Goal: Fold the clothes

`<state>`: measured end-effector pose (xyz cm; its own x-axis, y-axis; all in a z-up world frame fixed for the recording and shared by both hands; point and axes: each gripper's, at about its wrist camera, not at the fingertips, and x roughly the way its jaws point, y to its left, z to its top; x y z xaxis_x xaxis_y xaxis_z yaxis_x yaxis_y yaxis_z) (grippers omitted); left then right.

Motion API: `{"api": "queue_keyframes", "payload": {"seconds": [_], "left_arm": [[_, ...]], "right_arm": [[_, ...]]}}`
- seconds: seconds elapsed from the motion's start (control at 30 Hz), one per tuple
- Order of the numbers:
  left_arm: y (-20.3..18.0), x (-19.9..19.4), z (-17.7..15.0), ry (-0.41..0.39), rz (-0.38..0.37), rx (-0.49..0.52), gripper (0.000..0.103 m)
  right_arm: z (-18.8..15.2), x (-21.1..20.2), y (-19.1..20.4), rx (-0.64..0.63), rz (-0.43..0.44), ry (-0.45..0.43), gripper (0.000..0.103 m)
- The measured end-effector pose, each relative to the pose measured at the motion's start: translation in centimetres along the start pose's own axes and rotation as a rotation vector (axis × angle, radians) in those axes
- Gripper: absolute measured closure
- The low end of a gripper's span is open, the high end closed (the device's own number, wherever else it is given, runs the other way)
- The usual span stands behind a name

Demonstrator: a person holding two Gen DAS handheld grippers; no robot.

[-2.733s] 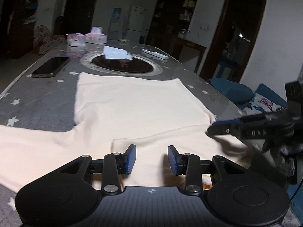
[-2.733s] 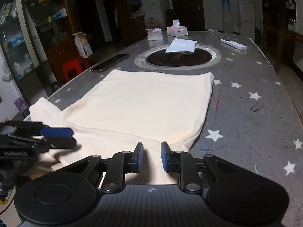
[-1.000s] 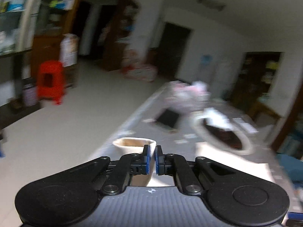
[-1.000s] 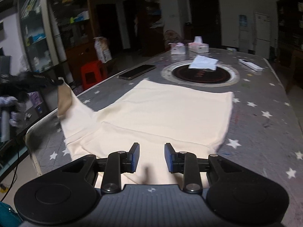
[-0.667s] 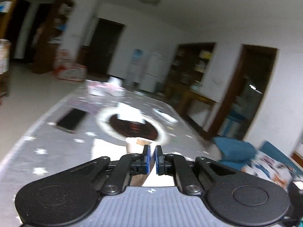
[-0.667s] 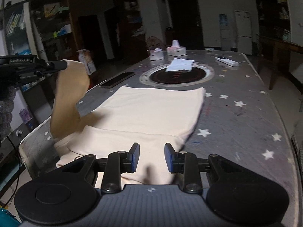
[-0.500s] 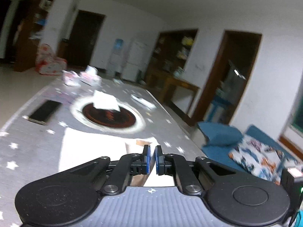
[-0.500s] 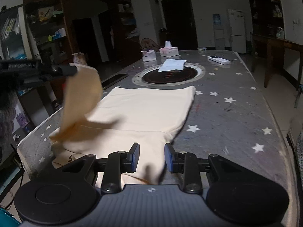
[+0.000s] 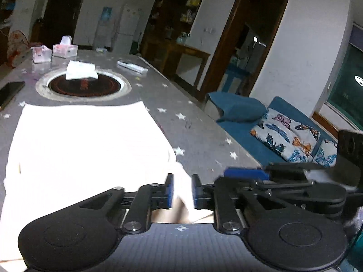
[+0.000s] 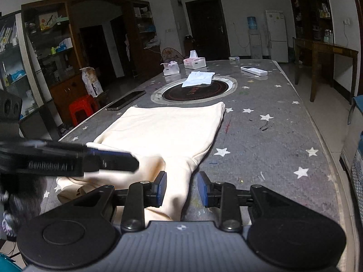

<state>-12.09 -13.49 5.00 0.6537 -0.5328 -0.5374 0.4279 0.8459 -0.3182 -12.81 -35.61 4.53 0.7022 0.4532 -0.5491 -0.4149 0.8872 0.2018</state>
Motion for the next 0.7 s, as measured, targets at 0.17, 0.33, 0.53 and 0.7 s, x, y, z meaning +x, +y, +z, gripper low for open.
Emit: {"api": "queue_keyframes", "payload": {"seconds": [0.17, 0.33, 0.53, 0.7], "left_arm": [[1.6, -2.3, -0.2, -0.042, 0.036, 0.024, 0.059], [5.9, -4.1, -0.5, -0.059, 0.155, -0.056, 0.061], [9.8, -5.1, -1.8, -0.033, 0.242, -0.117, 0.070], [11.3, -4.8, -2.4, -0.005, 0.261, -0.137, 0.073]], "right_arm": [[0.6, 1.0, 1.0, -0.029, 0.030, 0.008, 0.074], [0.9, 2.6, 2.5, -0.064, 0.070, 0.029, 0.074], [1.5, 5.0, 4.5, -0.116, 0.112, 0.046, 0.074], [2.0, 7.8, 5.4, -0.150, 0.116, 0.083, 0.074]]}}
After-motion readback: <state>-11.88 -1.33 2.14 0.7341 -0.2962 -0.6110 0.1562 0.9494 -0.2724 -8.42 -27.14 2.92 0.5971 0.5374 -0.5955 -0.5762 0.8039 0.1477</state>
